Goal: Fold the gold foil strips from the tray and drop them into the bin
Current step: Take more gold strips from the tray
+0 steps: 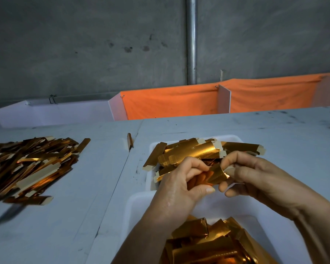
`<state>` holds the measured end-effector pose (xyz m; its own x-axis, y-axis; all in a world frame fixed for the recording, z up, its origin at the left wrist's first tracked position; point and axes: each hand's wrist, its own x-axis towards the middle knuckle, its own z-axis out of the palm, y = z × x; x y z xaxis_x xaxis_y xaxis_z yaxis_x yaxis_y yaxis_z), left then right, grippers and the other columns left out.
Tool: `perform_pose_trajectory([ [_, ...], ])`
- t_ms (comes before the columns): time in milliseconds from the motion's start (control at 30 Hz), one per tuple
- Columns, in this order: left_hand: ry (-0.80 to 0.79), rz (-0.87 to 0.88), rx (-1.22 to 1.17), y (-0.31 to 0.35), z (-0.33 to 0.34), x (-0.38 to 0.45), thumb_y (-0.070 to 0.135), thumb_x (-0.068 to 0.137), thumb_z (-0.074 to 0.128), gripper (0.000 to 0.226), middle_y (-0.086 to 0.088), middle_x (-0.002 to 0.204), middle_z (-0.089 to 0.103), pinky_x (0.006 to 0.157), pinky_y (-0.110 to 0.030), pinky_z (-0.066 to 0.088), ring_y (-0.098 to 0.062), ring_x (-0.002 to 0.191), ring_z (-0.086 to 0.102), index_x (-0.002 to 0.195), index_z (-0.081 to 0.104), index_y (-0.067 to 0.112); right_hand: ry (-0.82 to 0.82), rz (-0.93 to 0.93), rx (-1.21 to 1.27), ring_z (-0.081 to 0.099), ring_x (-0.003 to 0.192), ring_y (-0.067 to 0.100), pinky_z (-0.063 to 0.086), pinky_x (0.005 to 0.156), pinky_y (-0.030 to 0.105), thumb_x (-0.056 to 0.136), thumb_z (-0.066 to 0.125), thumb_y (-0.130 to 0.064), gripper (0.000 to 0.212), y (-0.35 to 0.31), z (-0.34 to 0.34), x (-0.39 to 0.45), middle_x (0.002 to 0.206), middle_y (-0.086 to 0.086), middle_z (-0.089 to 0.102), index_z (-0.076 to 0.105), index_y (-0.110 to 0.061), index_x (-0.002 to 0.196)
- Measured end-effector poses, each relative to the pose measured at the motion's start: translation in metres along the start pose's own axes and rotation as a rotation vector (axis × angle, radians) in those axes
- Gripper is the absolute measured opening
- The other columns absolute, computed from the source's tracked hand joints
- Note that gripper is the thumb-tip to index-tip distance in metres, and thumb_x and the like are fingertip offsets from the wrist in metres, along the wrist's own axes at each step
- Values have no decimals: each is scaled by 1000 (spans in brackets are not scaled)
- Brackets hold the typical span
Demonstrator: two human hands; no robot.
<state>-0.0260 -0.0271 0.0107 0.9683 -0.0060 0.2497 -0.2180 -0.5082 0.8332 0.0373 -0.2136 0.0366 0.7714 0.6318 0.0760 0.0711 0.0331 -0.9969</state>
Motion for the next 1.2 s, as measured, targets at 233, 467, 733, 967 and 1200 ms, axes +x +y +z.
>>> perform_pose_trajectory([
  [233,-33,6,-72,2,-3,0,25,84,69,34,20,109,65,98,-34,47,-1,111,56,104,50,45,-53,6,66,65,69,20,56,62,26,75,67,-18,15,2,-4,0,71,11,63,67,-11,89],
  [467,-30,8,-62,2,-4,0,24,83,70,35,21,109,65,99,-35,47,-2,113,55,104,51,44,-59,35,89,60,57,17,52,57,23,78,59,-18,19,1,0,0,64,10,60,59,-6,93],
  [733,-37,61,154,3,0,-2,26,88,65,34,26,117,57,82,-5,43,6,113,49,105,46,48,81,59,-154,42,42,11,39,44,20,87,55,6,12,13,3,8,50,0,43,52,-5,91],
  [967,-6,43,122,1,-3,-2,27,87,67,34,26,114,59,88,-15,46,2,113,51,106,47,47,19,145,265,55,51,14,49,44,22,78,62,-10,13,8,0,7,67,9,55,65,-5,89],
  [1200,-30,19,97,2,-3,-1,26,86,67,36,26,115,59,91,-17,45,4,113,50,105,47,48,19,233,369,57,47,14,51,39,21,73,66,-8,9,10,2,8,59,8,52,63,-6,82],
])
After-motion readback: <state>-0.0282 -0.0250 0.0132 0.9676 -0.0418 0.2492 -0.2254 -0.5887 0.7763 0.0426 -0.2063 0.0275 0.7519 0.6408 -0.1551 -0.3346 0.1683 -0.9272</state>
